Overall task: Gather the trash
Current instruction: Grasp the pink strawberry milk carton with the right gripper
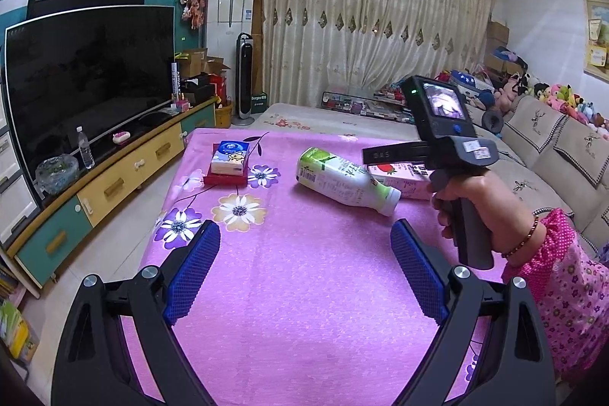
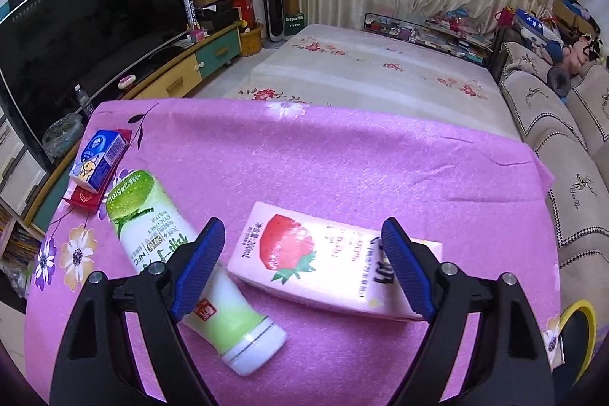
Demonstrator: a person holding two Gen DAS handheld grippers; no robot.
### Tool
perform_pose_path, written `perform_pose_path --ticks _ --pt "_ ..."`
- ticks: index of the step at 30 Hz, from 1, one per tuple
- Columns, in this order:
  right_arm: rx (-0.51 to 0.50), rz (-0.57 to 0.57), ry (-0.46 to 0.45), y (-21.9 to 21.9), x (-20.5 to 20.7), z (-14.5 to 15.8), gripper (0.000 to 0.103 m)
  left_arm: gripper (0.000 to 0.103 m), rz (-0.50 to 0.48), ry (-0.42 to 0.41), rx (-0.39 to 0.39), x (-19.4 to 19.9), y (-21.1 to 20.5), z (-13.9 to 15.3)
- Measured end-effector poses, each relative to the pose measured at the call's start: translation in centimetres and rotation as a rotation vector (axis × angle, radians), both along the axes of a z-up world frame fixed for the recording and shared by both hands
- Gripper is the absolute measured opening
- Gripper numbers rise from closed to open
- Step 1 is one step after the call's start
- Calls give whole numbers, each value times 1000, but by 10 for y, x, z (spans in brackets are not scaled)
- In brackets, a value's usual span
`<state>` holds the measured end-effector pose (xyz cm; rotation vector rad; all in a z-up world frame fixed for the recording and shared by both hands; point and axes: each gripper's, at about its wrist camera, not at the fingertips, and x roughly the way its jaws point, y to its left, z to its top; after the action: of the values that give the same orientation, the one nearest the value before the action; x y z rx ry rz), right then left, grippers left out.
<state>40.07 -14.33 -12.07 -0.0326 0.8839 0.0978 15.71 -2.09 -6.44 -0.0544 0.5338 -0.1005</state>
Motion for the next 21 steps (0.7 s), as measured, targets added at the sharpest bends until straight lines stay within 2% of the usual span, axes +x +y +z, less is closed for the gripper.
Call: perform_pose_path --ticks 7,12,14,17,21 --pt "-33 8 -8 -9 -18 -1 81 90 -3 1 4 0 -2 0" --pt "-69 -14 -3 -51 -45 -4 81 90 -14 8 -14 0 -3 -3" --pt "-83 -55 2 -75 -54 -7 81 90 -22 13 -11 0 -7 -5" --pt "-14 -69 -28 -93 -63 -1 81 90 -36 15 -16 2 -13 -5" --pt "23 -22 -18 -83 -55 3 81 90 -44 -1 -14 -2 -19 -1"
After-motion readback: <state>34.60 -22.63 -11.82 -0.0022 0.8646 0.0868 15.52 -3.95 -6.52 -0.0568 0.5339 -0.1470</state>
